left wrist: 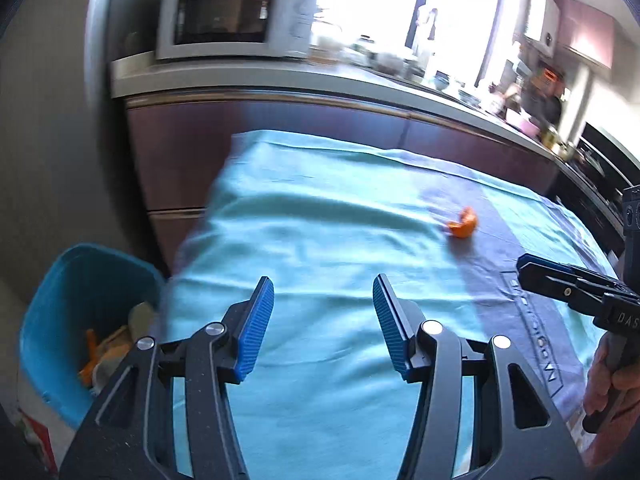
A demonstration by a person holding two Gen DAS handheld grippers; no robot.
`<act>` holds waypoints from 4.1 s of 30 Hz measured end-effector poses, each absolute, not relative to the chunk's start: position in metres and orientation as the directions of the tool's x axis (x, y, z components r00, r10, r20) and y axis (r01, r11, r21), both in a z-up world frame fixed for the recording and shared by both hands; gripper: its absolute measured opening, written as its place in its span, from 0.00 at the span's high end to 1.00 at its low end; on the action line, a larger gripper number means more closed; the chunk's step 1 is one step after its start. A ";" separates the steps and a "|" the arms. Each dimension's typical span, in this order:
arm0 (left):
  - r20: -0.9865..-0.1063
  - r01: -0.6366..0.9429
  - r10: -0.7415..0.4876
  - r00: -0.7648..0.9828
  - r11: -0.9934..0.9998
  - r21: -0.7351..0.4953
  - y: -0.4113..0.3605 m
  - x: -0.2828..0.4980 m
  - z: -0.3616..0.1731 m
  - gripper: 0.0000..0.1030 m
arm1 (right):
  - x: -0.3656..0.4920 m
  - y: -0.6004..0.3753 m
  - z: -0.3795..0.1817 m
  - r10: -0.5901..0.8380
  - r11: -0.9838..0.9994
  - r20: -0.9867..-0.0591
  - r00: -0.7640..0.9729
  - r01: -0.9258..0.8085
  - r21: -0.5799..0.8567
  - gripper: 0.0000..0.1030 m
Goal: Collect trash
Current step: 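Move both grippers back to the table toward the remaining peel and wrapper, then grasp the orange peel with the left gripper while the right grasps the green wrapper, then lift the peel and wrapper and carry both grippers toward the teal bin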
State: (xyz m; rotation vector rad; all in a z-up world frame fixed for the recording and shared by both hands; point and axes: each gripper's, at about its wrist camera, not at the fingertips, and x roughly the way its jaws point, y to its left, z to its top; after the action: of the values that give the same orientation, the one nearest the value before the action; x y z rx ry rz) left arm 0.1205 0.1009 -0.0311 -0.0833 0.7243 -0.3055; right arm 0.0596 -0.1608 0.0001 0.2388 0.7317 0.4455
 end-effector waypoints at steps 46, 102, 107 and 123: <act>-0.748 0.509 -0.387 0.539 0.857 -0.076 -0.096 0.212 -0.056 0.73 | 0.002 -0.349 -0.056 0.239 0.865 -0.612 0.754 0.122 0.488 0.73; -0.630 0.311 -0.354 0.691 0.933 -0.182 0.065 0.086 -0.008 0.86 | 0.036 -0.210 -0.025 0.513 0.835 -0.514 0.687 -0.263 0.483 0.79; -0.623 0.295 -0.342 0.703 0.938 -0.182 0.071 0.080 -0.004 0.86 | 0.038 -0.198 -0.024 0.537 0.826 -0.508 0.673 -0.295 0.480 0.79; -0.603 0.251 -0.308 0.736 0.951 -0.180 0.095 0.065 0.005 0.86 | 0.047 -0.165 -0.021 0.590 0.799 -0.509 0.627 -0.365 0.477 0.79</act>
State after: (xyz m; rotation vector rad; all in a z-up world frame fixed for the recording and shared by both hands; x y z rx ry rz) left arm 0.0650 0.0953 0.0055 -0.0889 0.6776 -0.3074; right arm 0.0466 -0.1650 -0.0207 0.3464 0.7020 0.5605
